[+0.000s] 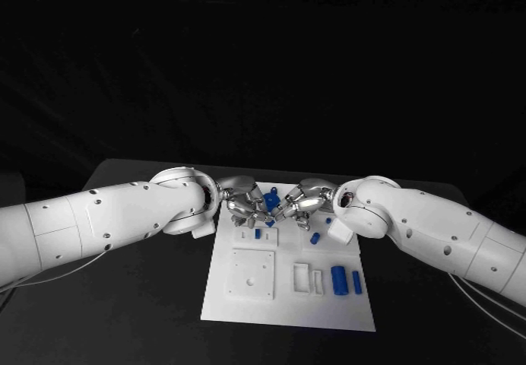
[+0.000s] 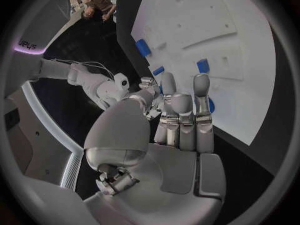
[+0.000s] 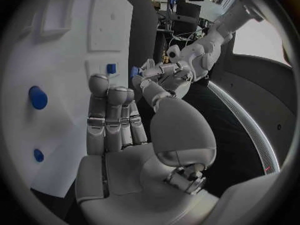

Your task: Assemble the parts on the task board

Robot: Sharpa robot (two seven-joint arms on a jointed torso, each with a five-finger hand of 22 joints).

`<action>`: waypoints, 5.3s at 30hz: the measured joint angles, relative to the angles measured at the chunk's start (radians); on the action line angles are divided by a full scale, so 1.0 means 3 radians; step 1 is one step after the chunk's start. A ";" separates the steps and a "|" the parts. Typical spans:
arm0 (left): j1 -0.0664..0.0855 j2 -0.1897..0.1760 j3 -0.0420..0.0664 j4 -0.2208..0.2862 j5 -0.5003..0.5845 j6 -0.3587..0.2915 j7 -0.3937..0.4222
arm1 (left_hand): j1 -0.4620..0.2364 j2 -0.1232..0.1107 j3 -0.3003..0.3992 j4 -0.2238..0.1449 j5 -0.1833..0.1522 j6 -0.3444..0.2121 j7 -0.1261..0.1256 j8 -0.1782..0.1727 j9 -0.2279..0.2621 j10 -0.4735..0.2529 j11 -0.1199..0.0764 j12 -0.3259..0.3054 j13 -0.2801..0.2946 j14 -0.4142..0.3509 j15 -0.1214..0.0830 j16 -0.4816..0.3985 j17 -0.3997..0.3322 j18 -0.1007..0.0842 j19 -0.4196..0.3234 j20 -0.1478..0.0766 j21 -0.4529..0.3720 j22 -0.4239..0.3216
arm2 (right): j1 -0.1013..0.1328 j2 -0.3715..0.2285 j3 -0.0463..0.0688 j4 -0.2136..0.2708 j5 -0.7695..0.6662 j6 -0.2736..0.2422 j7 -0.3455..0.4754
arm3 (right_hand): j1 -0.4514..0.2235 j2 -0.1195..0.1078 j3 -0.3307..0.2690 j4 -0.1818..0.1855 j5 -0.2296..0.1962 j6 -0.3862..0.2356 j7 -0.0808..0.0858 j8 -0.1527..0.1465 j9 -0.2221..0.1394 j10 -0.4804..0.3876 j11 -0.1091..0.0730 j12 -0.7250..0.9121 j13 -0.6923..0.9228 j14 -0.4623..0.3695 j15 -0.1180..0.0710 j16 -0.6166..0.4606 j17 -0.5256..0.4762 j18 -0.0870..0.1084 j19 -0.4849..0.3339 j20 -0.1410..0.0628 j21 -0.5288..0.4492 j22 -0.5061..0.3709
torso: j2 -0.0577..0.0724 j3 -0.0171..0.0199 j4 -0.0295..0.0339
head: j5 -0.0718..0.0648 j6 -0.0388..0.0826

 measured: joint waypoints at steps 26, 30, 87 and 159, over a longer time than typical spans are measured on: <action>0.0021 -0.0266 0.0000 0.0143 0.0289 -0.0491 -0.0988 | -0.0148 -0.0148 0.0190 -0.0153 0.0308 0.0195 0.0056 -0.0438 0.0425 0.0151 -0.0031 -0.0186 0.0007 0.0177 -0.0029 -0.0104 0.0050 0.0000 0.0069 -0.0067 0.0053 -0.0001 | -0.0007 -0.0457 0.0403 -0.0079 0.0117 -0.0699 0.0432 | -0.0142 -0.0016 -0.0168 -0.0035 0.0631 -0.0064 -0.0017 0.0000 0.0001 -0.0028 0.0006 -0.0012 -0.0126 -0.0032 0.0008 0.0000 -0.0049 0.0019 0.0000 0.0000 -0.0096 -0.0018 | -0.0037 0.0024 0.0004 | 0.0088 -0.0044; 0.0003 -0.0304 0.0000 0.0218 0.0229 -0.0653 -0.1135 | -0.0256 -0.0168 0.0269 -0.0231 0.0337 0.0214 0.0050 -0.0438 0.0463 0.0150 -0.0032 -0.0186 0.0006 0.0192 -0.0035 -0.0104 0.0084 0.0000 0.0099 -0.0061 0.0053 0.0001 | -0.0005 -0.0569 0.0461 -0.0102 0.0109 -0.0856 0.0522 | -0.0154 -0.0004 -0.0188 -0.0014 0.0615 -0.0058 -0.0012 0.0000 0.0001 -0.0028 0.0006 -0.0012 -0.0133 -0.0032 0.0008 0.0000 -0.0062 0.0018 0.0000 0.0000 -0.0115 -0.0029 | -0.0067 0.0036 0.0005 | 0.0105 -0.0083; -0.0495 -0.0099 -0.0005 0.0171 0.0093 -0.1645 -0.1309 | -0.0039 -0.0532 0.0681 -0.0377 -0.0135 0.0271 0.0036 -0.0484 0.0516 0.0149 -0.0031 0.0126 -0.0031 0.0228 -0.0024 0.0137 0.0297 0.0052 0.0116 -0.0043 0.0103 -0.0001 | -0.0006 -0.0566 0.0533 -0.0456 0.0098 -0.1109 0.0737 | -0.0154 -0.0004 -0.0086 0.0087 0.0644 -0.0038 -0.0016 0.0000 0.0001 -0.0040 -0.0006 0.0023 -0.0174 -0.0031 0.0008 0.0000 -0.0086 -0.0007 0.0000 0.0000 -0.0095 -0.0022 | -0.0210 0.0081 0.0031 | 0.0090 -0.0275; -0.0547 0.0073 -0.0004 -0.0039 0.0041 -0.1237 -0.1537 | -0.0029 -0.0095 -0.0270 -0.0329 -0.0032 0.0328 -0.0016 -0.0400 0.0363 0.0161 -0.0043 0.0541 0.0054 0.0262 -0.0012 0.0565 0.0699 0.0055 0.0086 0.0046 0.0286 -0.0001 | -0.0007 -0.0540 0.0533 -0.0473 0.0091 -0.0994 0.0716 | -0.0215 -0.0065 -0.0088 0.0189 0.0902 -0.0040 -0.0019 0.0000 0.0001 -0.0039 -0.0006 0.0036 -0.0185 -0.0031 0.0008 0.0000 -0.0100 -0.0009 0.0000 0.0000 -0.0115 0.0002 | -0.0203 0.0081 0.0033 | 0.0050 -0.0322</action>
